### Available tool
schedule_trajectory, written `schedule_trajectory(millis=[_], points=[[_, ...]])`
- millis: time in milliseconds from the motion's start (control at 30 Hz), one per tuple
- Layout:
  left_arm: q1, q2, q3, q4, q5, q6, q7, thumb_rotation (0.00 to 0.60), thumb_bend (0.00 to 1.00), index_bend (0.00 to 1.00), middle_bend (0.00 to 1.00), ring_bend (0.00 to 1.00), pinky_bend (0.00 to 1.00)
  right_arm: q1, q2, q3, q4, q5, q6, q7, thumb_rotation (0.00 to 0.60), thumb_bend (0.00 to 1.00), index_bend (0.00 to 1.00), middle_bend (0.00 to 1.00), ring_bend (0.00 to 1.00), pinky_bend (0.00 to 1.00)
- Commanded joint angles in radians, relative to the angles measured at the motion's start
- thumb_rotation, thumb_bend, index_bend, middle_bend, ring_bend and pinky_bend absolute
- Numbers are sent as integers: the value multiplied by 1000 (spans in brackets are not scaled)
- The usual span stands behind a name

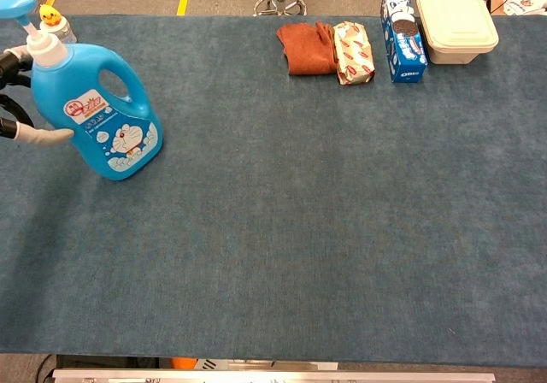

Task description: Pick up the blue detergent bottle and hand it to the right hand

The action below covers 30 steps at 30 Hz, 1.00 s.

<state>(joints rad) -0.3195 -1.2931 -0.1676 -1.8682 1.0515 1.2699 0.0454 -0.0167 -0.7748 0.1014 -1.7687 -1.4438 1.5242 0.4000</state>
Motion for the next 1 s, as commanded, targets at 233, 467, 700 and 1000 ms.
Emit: schedule_trajectory(millis=[233, 467, 700, 1000], points=[[-6, -4, -4, -10, 1, -32, -20, 600, 145, 120, 181, 241, 540, -2, 1, 1, -4, 1, 5, -1, 600, 0, 0, 96, 0, 75], [-15, 9, -6, -33, -14, -70, -34, 599, 143, 63, 149, 217, 539, -5, 2, 2, -1, 5, 8, 3, 600, 0, 0, 96, 0, 75], [-29, 10, -15, -42, -32, -91, -33, 576, 142, 57, 155, 213, 539, -4, 1, 2, 2, 6, 5, 7, 600, 0, 0, 96, 0, 75], [-39, -39, -30, -8, -47, -45, 19, 600, 142, 200, 261, 331, 609, -8, 1, 2, 2, 6, 10, 10, 600, 0, 0, 96, 0, 75]])
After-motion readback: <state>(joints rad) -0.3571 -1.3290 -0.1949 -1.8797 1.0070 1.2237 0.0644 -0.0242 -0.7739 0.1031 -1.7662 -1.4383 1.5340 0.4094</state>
